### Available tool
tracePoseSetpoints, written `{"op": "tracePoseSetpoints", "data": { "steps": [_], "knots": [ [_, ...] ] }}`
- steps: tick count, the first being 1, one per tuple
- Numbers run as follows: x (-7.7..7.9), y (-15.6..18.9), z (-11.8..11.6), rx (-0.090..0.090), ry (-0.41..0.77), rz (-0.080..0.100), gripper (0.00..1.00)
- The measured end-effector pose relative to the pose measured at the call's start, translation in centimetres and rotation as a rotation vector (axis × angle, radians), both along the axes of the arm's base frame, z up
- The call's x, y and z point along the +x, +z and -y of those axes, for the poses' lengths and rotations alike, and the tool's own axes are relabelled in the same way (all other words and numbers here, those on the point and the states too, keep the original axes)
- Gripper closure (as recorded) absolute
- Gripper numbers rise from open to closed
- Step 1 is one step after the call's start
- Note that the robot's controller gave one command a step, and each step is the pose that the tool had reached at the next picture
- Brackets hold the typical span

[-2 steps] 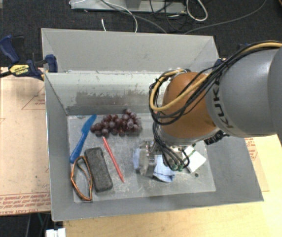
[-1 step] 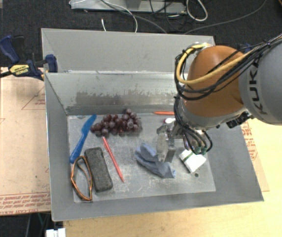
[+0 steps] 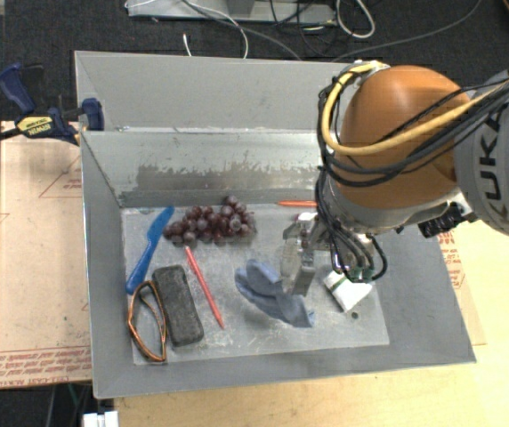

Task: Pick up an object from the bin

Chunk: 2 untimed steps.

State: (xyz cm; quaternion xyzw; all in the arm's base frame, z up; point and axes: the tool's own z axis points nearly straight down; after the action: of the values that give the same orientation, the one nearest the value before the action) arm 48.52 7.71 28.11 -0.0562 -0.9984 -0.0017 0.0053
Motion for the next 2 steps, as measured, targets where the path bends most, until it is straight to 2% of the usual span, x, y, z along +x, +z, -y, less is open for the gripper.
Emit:
{"op": "tracePoseSetpoints", "data": {
  "steps": [1, 2],
  "knots": [
    [0.2, -5.4, -0.8, 0.001, -0.022, 0.01, 1.0],
    [2.4, -12.8, -6.6, 0.005, -0.165, 0.02, 1.0]
  ]
}}
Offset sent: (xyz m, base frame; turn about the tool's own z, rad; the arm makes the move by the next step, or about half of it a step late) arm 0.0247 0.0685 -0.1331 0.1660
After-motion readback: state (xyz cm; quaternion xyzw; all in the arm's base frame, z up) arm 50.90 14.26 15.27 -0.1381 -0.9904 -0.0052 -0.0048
